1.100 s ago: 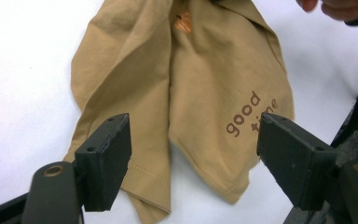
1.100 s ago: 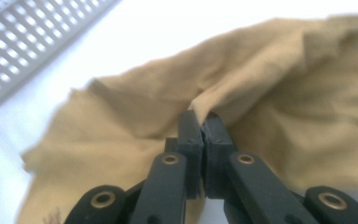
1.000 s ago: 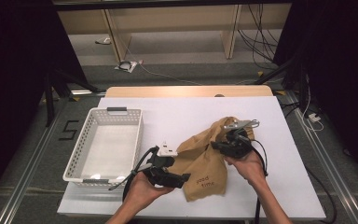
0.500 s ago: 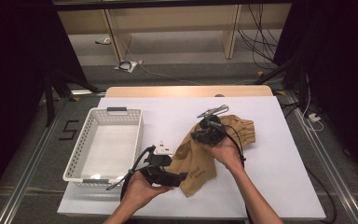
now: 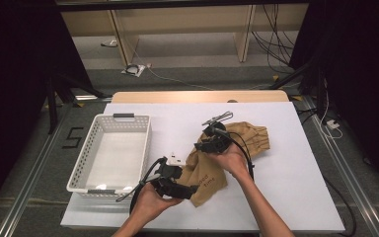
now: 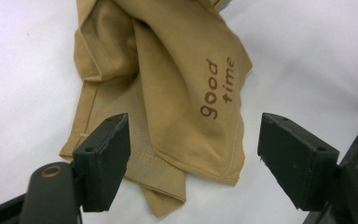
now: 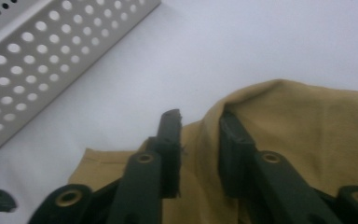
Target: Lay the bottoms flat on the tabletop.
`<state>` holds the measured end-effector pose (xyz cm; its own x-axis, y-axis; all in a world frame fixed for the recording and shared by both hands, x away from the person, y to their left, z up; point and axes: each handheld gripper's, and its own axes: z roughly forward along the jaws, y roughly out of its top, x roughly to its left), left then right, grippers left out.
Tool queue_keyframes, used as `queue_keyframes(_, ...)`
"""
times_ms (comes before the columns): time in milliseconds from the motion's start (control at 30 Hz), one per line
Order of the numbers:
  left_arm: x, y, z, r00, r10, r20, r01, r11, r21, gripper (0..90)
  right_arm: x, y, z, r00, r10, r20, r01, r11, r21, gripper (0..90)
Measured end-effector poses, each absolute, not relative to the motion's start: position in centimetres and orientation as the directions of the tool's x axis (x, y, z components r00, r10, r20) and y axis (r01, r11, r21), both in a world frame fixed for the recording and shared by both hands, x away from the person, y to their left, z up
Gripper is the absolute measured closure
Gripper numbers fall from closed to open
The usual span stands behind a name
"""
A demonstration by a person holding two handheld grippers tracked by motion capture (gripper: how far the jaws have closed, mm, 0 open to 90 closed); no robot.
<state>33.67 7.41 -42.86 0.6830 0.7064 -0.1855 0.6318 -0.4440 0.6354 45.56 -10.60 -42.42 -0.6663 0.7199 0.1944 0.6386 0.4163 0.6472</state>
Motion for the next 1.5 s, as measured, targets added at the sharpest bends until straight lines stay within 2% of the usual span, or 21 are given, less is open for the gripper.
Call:
queue_keyframes(67,33.7,7.3,-43.1,0.684,0.706,-0.182,0.633,-0.451,0.629,25.2,45.3,-11.1,-41.8,-0.673,0.706,0.219,0.633,0.397,0.665,62.1)
queue_keyframes(233,33.6,6.9,-43.6,0.695,0.698,-0.173,0.626,-0.469,0.622,24.9,44.6,-12.6,-40.5,-0.677,0.699,0.233,0.621,0.371,0.691,51.5)
queue_keyframes(433,33.3,6.1,-44.1,0.709,0.684,-0.171,0.620,-0.489,0.614,24.5,43.6,-14.9,-39.4,-0.666,0.706,0.241,0.616,0.339,0.711,45.2)
queue_keyframes(567,33.2,5.7,-44.6,0.711,0.682,-0.171,0.619,-0.493,0.611,23.8,42.7,-16.5,-39.4,-0.641,0.740,0.204,0.612,0.332,0.718,40.5)
queue_keyframes(800,33.0,4.7,-46.0,0.713,0.686,-0.147,0.622,-0.521,0.584,19.5,41.3,-20.1,-41.5,-0.554,0.814,0.177,0.663,0.303,0.684,36.5)
queue_keyframes(1033,33.1,4.2,-47.4,0.704,0.704,-0.093,0.626,-0.553,0.549,19.2,40.7,-23.3,-43.8,-0.476,0.857,0.196,0.724,0.256,0.640,34.8)
queue_keyframes(1133,33.1,4.2,-47.6,0.699,0.713,-0.055,0.613,-0.558,0.560,29.2,40.8,-23.8,-44.2,-0.455,0.867,0.203,0.739,0.240,0.630,34.5)
queue_keyframes(1300,33.3,4.7,-47.5,0.709,0.704,-0.047,0.592,-0.557,0.582,63.0,41.2,-23.6,-45.0,-0.436,0.878,0.196,0.761,0.243,0.602,34.2)
queue_keyframes(1367,33.4,4.9,-47.3,0.706,0.705,-0.060,0.600,-0.551,0.580,69.6,41.2,-23.5,-45.3,-0.431,0.882,0.193,0.766,0.244,0.596,34.2)
queue_keyframes(1500,33.7,5.8,-46.6,0.692,0.718,-0.079,0.609,-0.522,0.597,75.8,41.3,-23.7,-45.6,-0.417,0.888,0.195,0.776,0.237,0.584,34.4)
